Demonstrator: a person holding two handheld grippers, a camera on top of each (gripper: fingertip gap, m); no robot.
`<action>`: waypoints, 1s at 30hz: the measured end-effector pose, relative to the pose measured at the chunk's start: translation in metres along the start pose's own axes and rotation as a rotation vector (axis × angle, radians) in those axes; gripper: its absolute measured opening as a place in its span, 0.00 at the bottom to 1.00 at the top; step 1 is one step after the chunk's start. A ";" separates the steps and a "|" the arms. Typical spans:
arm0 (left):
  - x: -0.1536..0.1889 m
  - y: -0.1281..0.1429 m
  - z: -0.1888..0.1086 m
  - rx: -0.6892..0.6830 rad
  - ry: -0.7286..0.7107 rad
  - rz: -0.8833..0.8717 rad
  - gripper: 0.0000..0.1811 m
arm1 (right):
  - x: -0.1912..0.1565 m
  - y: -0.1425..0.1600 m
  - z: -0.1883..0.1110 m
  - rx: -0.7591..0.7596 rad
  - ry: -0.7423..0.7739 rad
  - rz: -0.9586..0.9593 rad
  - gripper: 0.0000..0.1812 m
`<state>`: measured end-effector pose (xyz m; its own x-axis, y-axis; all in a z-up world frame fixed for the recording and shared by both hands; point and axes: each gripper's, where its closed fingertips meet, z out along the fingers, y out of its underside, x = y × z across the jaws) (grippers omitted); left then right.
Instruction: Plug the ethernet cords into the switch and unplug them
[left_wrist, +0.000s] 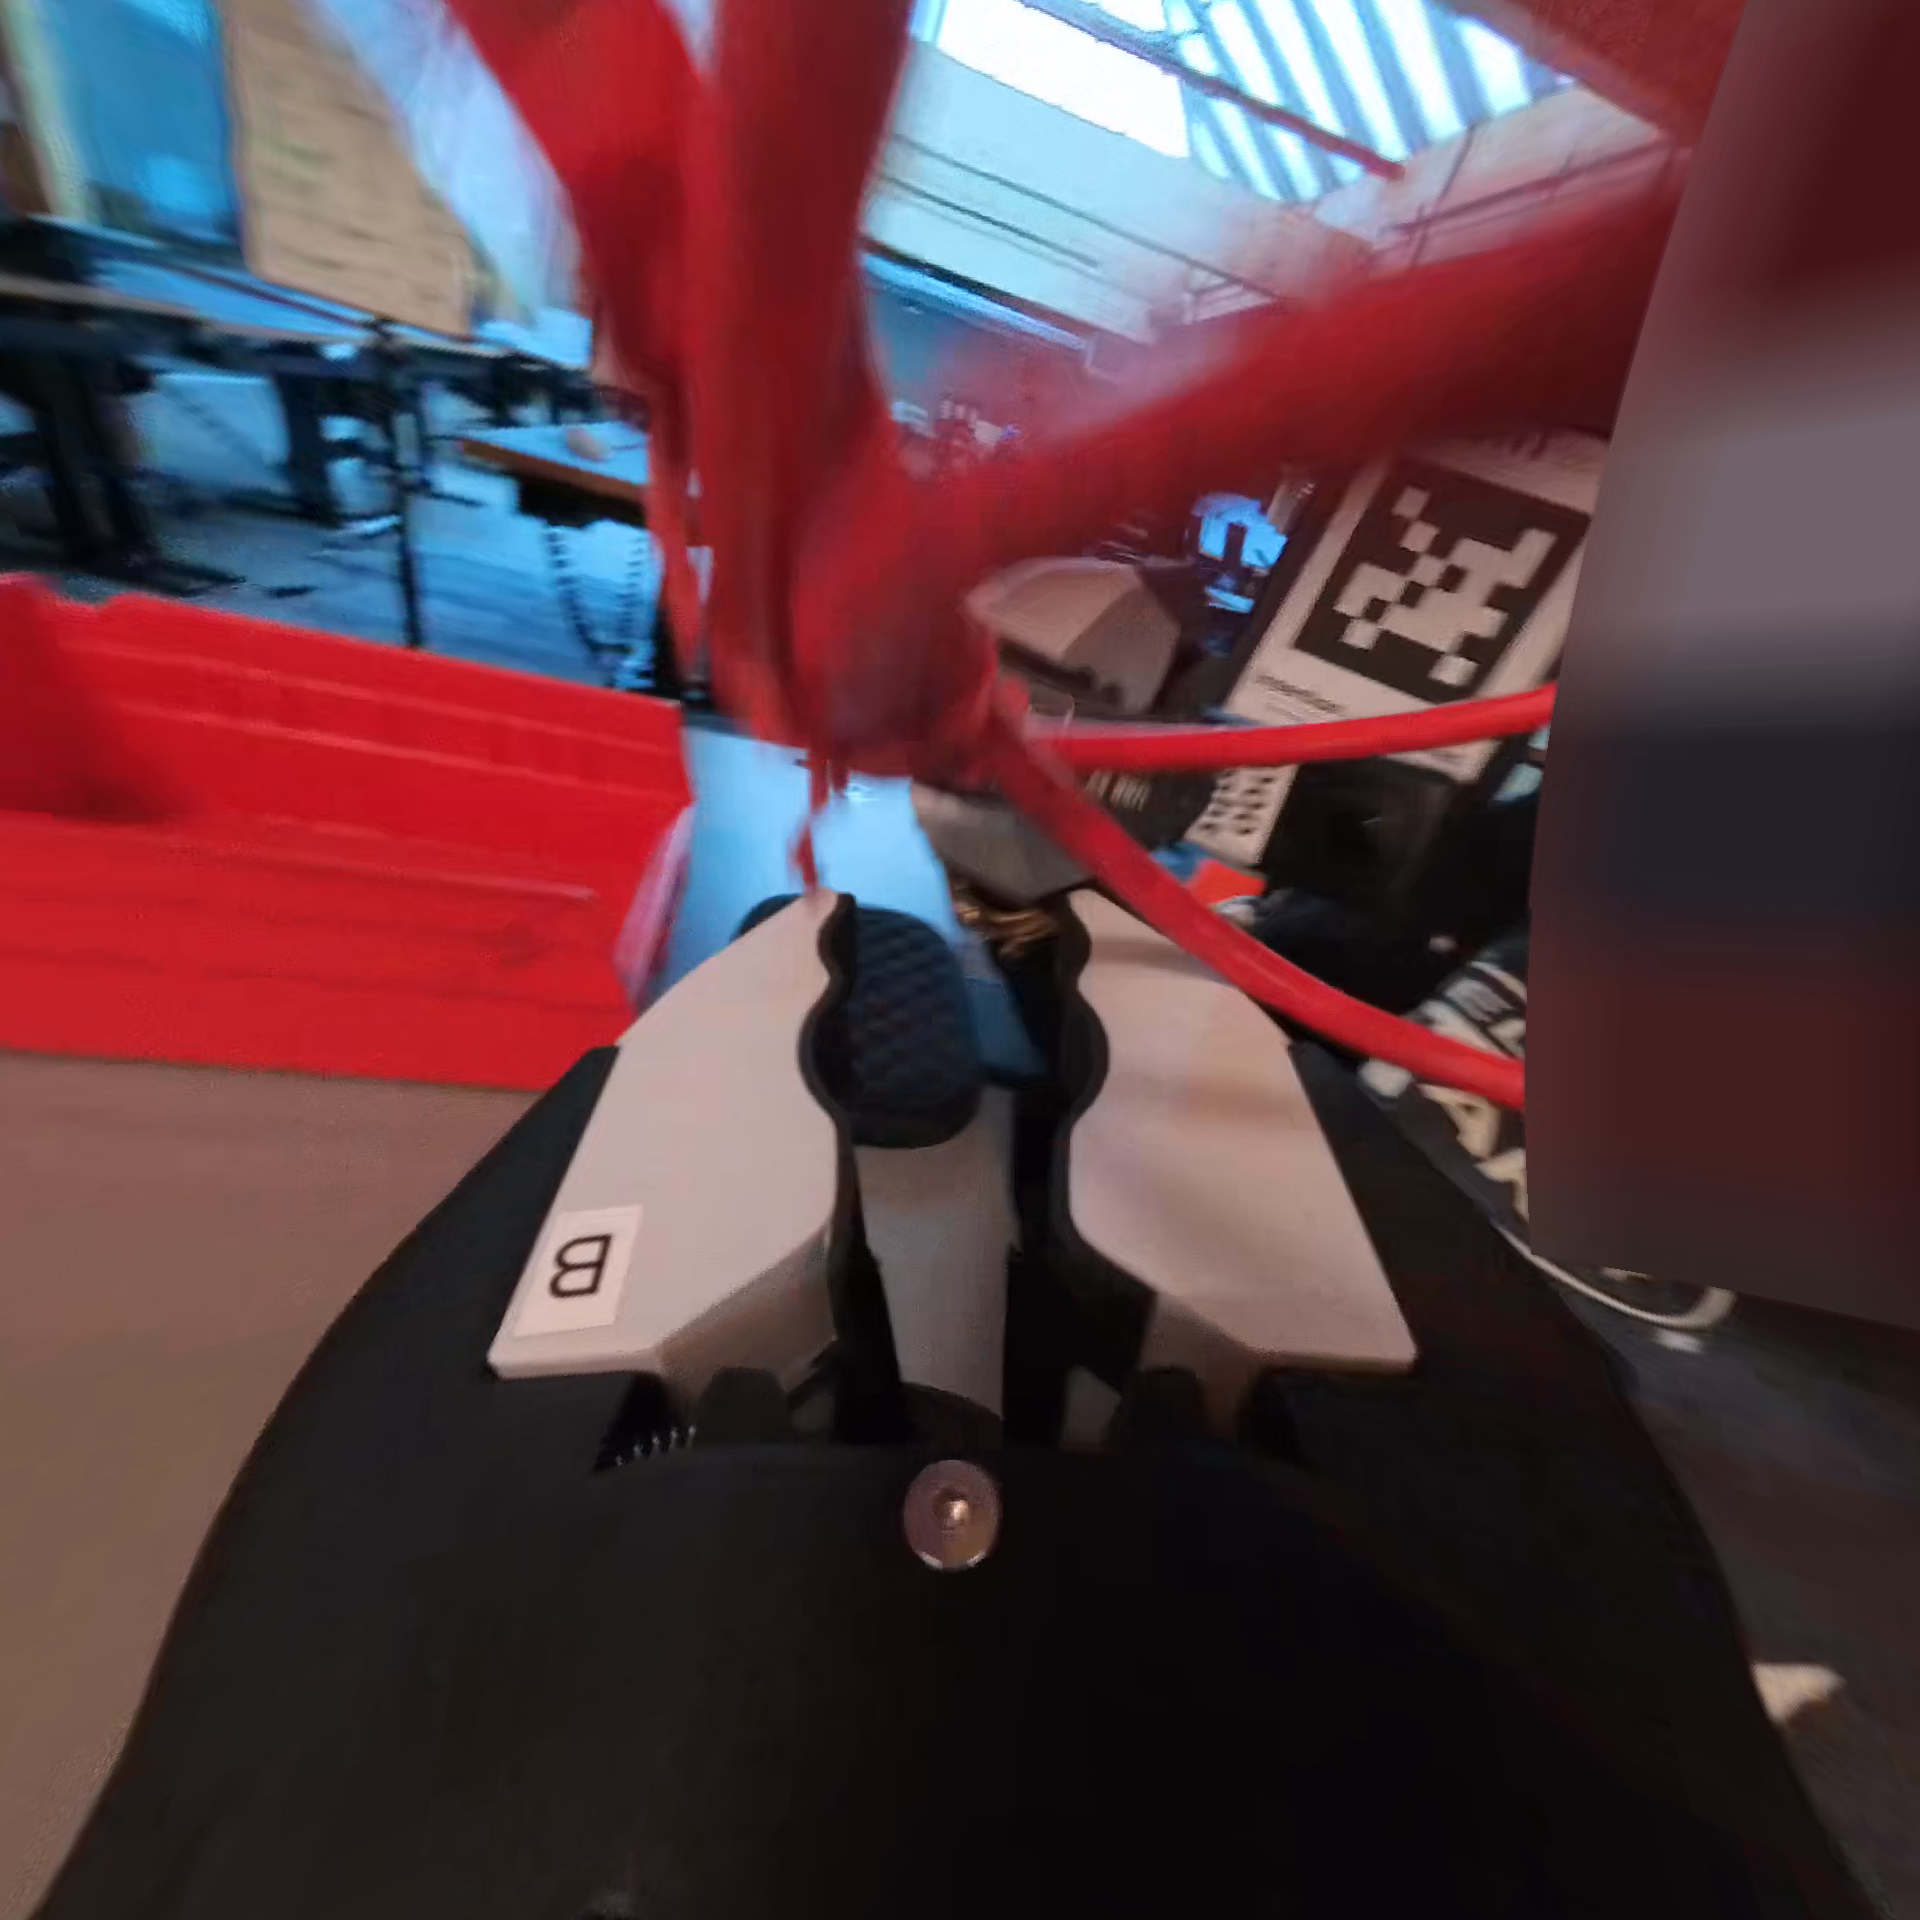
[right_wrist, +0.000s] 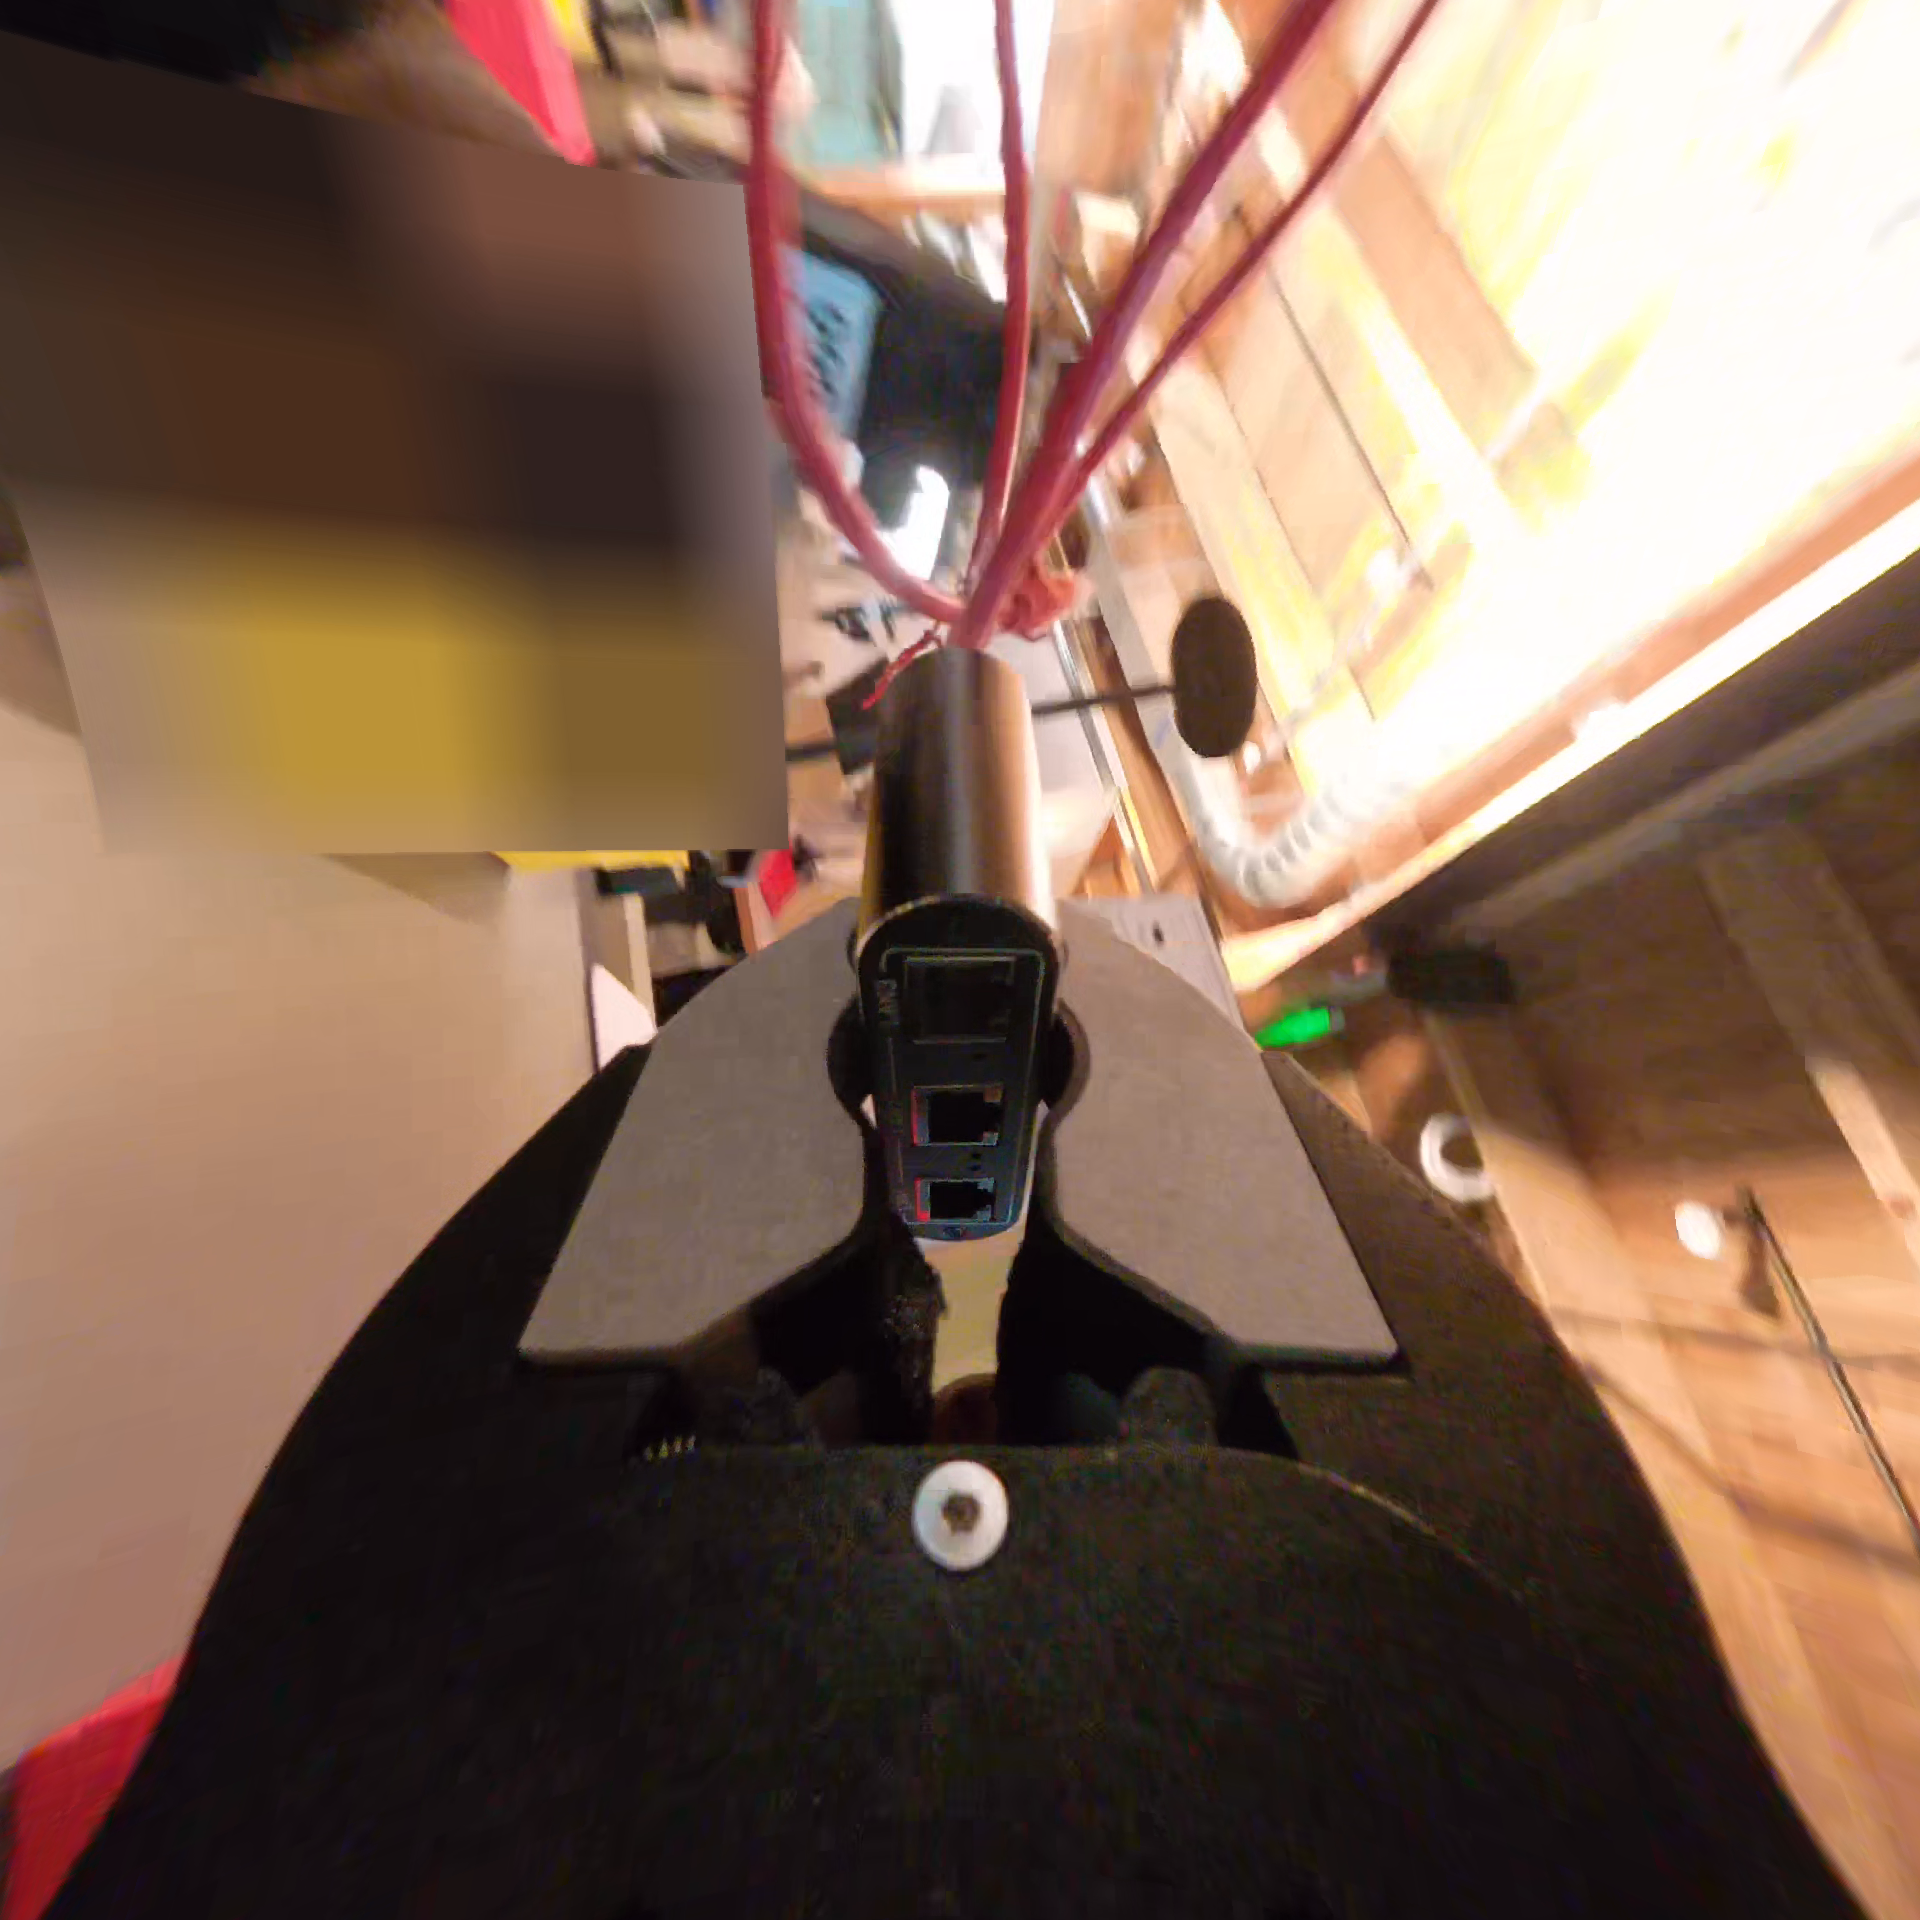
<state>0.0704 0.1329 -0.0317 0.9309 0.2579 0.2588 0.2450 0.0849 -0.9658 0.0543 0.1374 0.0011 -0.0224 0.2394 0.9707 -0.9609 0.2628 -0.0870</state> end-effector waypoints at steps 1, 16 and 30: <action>-0.013 0.002 -0.003 0.000 -0.061 -0.002 0.23 | 0.006 0.012 0.001 -0.062 0.029 0.029 0.14; -0.059 -0.047 -0.124 -0.040 -0.718 0.311 0.25 | -0.072 0.089 0.008 -0.732 -0.283 0.033 0.14; -0.074 -0.001 -0.207 -0.378 -0.889 0.236 0.30 | -0.182 0.107 -0.012 -0.884 -0.729 0.138 0.19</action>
<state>0.0573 -0.0858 -0.0533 0.4628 0.8695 -0.1727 0.2937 -0.3343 -0.8955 -0.0410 0.1327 -0.1872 -0.5429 -0.2039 0.8147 -0.4158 0.9081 -0.0498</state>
